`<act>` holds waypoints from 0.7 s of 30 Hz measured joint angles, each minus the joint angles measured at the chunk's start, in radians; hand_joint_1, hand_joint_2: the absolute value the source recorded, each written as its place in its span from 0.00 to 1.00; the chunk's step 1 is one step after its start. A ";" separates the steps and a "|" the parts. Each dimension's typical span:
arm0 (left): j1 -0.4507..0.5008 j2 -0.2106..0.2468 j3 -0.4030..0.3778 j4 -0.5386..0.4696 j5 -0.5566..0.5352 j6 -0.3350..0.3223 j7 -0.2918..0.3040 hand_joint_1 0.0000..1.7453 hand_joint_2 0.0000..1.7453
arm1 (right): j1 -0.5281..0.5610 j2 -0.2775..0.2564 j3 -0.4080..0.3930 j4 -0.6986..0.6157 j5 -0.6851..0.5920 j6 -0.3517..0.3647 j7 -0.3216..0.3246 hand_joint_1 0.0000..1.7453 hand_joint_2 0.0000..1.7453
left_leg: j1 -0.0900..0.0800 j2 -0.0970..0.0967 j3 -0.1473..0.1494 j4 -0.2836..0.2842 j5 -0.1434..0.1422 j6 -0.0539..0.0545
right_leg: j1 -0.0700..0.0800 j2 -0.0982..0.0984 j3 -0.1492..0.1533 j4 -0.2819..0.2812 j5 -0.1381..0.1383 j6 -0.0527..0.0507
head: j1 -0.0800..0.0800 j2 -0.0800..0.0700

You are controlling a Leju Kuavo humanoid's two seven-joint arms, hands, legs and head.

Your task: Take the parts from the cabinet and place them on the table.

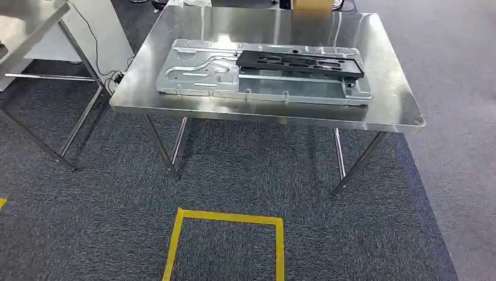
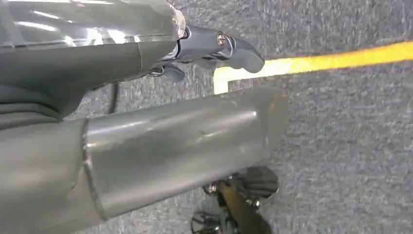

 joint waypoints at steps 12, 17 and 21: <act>0.000 -0.010 0.000 -0.008 -0.017 0.002 0.007 0.00 0.00 | -0.018 0.036 -0.056 0.006 0.031 0.041 -0.027 0.00 0.00 | 0.008 0.079 0.043 0.034 -0.057 -0.011 | 0.007 -0.102 -0.040 0.045 -0.001 0.009 | 0.001 0.000; 0.001 -0.024 0.000 -0.011 -0.018 0.002 0.010 0.00 0.00 | -0.029 0.036 -0.060 0.006 0.044 0.046 -0.026 0.00 0.00 | 0.018 0.034 0.033 0.011 -0.049 0.027 | 0.002 -0.049 -0.056 0.091 -0.045 0.039 | 0.000 0.000; 0.001 -0.024 0.000 -0.013 -0.018 0.002 0.010 0.00 0.00 | -0.028 0.036 -0.063 0.008 0.044 0.046 -0.025 0.00 0.00 | 0.013 -0.007 0.014 0.014 -0.038 0.038 | 0.002 -0.015 -0.182 0.364 -0.165 0.042 | 0.000 0.000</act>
